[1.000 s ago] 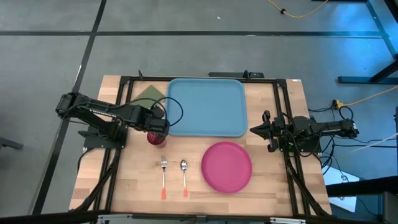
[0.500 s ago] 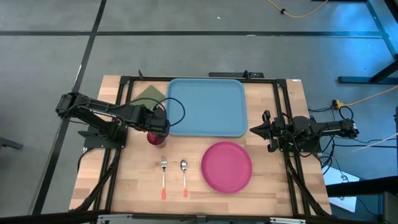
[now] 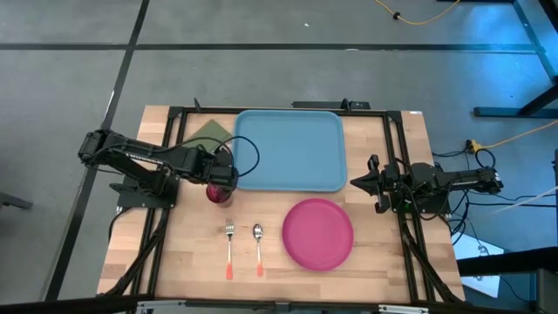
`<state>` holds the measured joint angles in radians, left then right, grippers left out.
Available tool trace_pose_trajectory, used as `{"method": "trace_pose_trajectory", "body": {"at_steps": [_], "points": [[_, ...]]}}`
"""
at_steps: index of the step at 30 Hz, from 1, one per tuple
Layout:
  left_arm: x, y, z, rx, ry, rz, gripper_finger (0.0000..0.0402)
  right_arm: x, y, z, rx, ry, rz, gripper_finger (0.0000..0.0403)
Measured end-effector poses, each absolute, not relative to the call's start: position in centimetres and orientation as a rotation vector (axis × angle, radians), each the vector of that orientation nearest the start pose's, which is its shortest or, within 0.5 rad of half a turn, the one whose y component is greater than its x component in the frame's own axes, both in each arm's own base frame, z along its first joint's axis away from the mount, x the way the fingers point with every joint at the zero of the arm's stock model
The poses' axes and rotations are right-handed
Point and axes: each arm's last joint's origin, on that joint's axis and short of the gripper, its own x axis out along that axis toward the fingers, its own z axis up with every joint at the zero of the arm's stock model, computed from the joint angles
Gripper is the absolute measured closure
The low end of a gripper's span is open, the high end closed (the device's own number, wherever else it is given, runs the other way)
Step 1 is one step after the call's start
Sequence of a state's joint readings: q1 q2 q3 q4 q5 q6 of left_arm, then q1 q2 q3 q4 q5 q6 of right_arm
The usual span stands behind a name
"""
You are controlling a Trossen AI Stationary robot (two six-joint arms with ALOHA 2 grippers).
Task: Pick and place plate/cup/fork/spoon on tray
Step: Put the purple cup on the top left of the blue tray
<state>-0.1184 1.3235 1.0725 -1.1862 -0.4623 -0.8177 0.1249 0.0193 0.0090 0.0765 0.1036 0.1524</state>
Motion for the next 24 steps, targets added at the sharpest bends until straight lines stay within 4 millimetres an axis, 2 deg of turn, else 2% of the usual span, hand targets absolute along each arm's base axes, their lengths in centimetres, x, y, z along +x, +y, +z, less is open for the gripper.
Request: {"method": "trace_pose_trajectory", "body": {"at_steps": [10, 19, 24], "points": [[21.9, -1.5, 26.3, -0.275, 1.207, 0.751, 0.0253, 9.8, 0.9, 17.2, 0.160, -0.064, 0.026, 0.0389], [21.6, -1.5, 26.2, -0.132, 1.313, 0.611, 0.0253, 9.8, 0.9, 17.2, 0.160, -0.064, 0.026, 0.0389], [21.4, -1.6, 25.2, -0.104, 1.365, 0.540, 0.0253, 9.8, 0.9, 17.2, 0.160, -0.064, 0.026, 0.0389]]}}
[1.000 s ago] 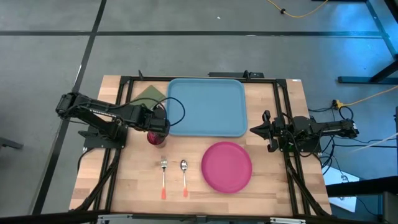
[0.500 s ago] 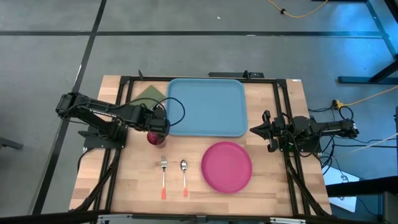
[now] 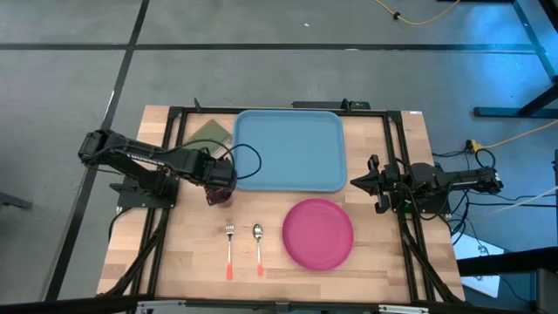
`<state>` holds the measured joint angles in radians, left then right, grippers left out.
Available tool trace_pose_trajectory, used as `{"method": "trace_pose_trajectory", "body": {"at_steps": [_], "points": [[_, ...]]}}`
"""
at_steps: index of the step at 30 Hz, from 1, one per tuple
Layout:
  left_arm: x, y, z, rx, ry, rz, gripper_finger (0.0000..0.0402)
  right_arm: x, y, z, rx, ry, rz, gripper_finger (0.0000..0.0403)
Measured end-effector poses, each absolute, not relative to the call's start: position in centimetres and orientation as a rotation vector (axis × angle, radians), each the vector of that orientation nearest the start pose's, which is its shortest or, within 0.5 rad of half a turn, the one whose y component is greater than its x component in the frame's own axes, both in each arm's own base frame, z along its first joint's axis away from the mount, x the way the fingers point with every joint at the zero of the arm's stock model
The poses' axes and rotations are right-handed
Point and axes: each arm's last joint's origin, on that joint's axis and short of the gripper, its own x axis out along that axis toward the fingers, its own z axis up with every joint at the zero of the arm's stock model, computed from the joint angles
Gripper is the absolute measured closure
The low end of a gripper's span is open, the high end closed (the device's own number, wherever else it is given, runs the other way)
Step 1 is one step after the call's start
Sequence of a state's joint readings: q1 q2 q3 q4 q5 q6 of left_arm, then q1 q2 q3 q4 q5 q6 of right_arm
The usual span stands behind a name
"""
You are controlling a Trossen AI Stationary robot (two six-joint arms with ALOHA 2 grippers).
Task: Pick and place plate/cup/fork/spoon on tray
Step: Put the purple cup on the top left of the blue tray
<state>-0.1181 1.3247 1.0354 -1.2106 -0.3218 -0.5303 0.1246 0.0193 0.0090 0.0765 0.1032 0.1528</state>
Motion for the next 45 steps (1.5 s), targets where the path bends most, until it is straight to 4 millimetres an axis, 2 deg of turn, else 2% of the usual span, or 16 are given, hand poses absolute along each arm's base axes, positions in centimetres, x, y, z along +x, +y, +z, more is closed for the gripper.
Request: {"method": "trace_pose_trajectory", "body": {"at_steps": [16, 26, 37, 41, 45], "points": [[21.4, -0.6, 25.0, -0.164, 1.368, 0.519, 0.0253, 9.8, 0.9, 17.2, 0.160, -0.063, 0.028, 0.0389], [21.1, -0.6, 22.8, -0.150, 1.369, 0.523, 0.0253, 9.8, 0.9, 17.2, 0.160, -0.061, 0.028, 0.0389], [22.0, -0.6, 22.9, -0.191, 1.278, 0.519, 0.0253, 9.8, 0.9, 17.2, 0.160, -0.062, 0.027, 0.0389], [22.0, -0.6, 22.9, -0.159, 1.290, 0.497, 0.0268, 9.8, 0.9, 17.2, 0.160, -0.062, 0.027, 0.0389], [22.0, -0.6, 22.9, -0.145, 1.295, 0.487, 0.0306, 9.8, 0.9, 17.2, 0.160, -0.062, 0.027, 0.0389]]}}
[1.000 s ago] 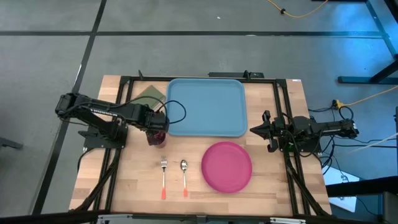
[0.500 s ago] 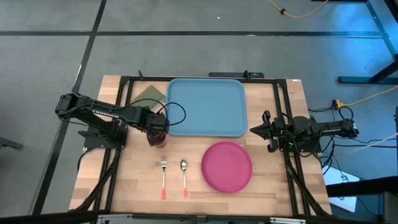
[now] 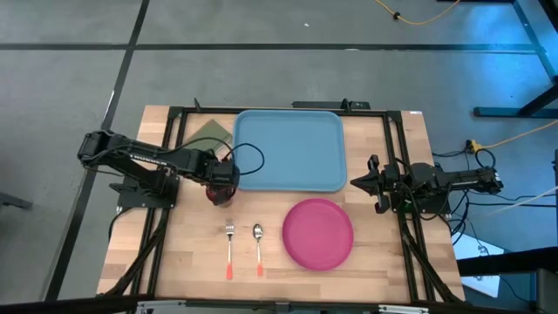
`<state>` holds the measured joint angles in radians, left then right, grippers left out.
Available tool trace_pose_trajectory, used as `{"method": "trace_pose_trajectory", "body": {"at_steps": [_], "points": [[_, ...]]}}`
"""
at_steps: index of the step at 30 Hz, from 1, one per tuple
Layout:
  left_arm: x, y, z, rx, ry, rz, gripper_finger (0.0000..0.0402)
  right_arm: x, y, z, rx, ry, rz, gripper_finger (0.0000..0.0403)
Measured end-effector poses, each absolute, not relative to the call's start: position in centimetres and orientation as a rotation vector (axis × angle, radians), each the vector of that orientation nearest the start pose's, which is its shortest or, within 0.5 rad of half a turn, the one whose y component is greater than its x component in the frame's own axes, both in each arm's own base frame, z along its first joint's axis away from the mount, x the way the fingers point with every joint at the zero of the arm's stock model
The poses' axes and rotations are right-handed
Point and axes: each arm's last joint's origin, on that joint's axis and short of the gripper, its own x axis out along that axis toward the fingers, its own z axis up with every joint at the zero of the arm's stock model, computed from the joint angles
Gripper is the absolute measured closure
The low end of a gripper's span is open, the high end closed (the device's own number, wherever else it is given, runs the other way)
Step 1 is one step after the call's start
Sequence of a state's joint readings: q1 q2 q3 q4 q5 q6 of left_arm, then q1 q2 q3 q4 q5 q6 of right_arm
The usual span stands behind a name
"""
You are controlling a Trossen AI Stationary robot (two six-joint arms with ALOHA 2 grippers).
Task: Pick and place plate/cup/fork/spoon on tray
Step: Put the purple cup on the top left of the blue tray
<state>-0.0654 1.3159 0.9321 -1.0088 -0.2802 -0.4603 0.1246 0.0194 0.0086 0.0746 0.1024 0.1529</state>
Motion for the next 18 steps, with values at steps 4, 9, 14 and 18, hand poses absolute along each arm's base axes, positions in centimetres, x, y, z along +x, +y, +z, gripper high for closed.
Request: {"method": "trace_pose_trajectory", "body": {"at_steps": [4, 9, 14, 18], "points": [[22.0, -0.6, 22.9, -0.145, 1.295, 0.487, 0.0360, 9.8, 0.9, 17.2, 0.160, -0.062, 0.026, 0.0389], [22.1, -0.7, 23.1, -0.158, 1.282, 0.487, 0.0391, 9.8, 0.9, 17.2, 0.160, -0.062, 0.025, 0.0389], [22.0, -0.7, 23.1, -0.161, 1.280, 0.484, 0.0391, 9.8, 0.9, 17.2, 0.160, -0.062, 0.025, 0.0389], [22.3, -0.7, 24.1, -0.161, 1.266, 0.475, 0.0395, 9.8, 0.9, 17.2, 0.159, -0.062, 0.025, 0.0389]]}}
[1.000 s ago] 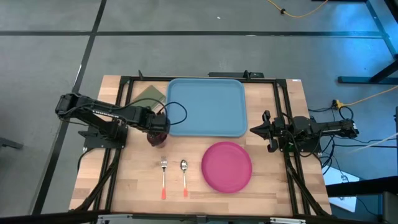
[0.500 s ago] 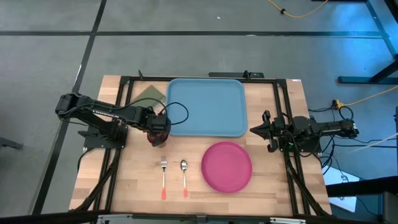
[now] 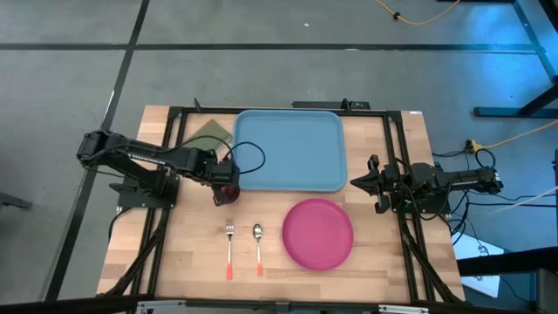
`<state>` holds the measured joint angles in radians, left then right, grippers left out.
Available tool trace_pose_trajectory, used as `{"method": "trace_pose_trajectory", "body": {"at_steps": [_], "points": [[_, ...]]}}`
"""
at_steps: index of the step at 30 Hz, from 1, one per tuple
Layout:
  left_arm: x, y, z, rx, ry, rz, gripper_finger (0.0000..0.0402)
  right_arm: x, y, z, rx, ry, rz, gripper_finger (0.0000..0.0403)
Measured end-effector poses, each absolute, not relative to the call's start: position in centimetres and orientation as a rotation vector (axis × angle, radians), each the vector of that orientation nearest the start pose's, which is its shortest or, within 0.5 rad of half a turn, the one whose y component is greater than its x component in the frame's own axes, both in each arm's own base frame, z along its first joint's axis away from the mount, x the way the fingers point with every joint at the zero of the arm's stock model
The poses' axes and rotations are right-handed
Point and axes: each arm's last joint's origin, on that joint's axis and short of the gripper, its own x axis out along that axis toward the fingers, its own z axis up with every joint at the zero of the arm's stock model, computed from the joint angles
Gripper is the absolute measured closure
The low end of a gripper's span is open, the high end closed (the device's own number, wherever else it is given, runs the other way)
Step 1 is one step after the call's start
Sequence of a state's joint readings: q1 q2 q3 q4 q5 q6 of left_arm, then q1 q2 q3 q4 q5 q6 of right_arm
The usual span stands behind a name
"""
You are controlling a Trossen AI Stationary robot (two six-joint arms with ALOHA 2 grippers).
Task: Pick and place plate/cup/fork/spoon on tray
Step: Put the purple cup on the top left of the blue tray
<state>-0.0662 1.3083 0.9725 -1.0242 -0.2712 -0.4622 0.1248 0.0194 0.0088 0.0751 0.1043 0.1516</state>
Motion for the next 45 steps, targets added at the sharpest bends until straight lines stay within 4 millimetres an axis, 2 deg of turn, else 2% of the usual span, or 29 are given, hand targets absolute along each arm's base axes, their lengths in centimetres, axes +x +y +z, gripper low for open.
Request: {"method": "trace_pose_trajectory", "body": {"at_steps": [6, 13, 17, 21, 27, 32, 39, 45], "points": [[23.1, -0.7, 27.7, -0.075, 1.200, 0.427, 0.0396, 9.8, 0.9, 17.2, 0.158, -0.063, 0.025, 0.0389], [23.7, 0.0, 30.5, -0.016, 1.117, 0.423, 0.0397, 9.8, 0.9, 17.2, 0.157, -0.062, 0.025, 0.0389], [24.4, 1.6, 31.0, 0.003, 1.043, 0.480, 0.0397, 9.8, 0.9, 17.2, 0.160, -0.063, 0.025, 0.0389], [24.8, 4.2, 31.4, -0.045, 0.979, 0.525, 0.0397, 9.8, 0.9, 17.2, 0.160, -0.063, 0.025, 0.0389], [25.1, 8.7, 30.8, -0.169, 0.942, 0.620, 0.0397, 9.8, 0.9, 17.2, 0.160, -0.063, 0.025, 0.0389], [25.8, 11.9, 29.4, -0.240, 0.945, 0.676, 0.0397, 9.8, 0.9, 17.2, 0.160, -0.064, 0.026, 0.0389], [27.3, 14.3, 26.8, -0.309, 0.980, 0.666, 0.0397, 9.8, 0.9, 17.2, 0.160, -0.064, 0.026, 0.0389], [27.1, 15.7, 26.6, -0.330, 0.952, 0.701, 0.0397, 9.8, 0.9, 17.2, 0.160, -0.064, 0.026, 0.0389]]}}
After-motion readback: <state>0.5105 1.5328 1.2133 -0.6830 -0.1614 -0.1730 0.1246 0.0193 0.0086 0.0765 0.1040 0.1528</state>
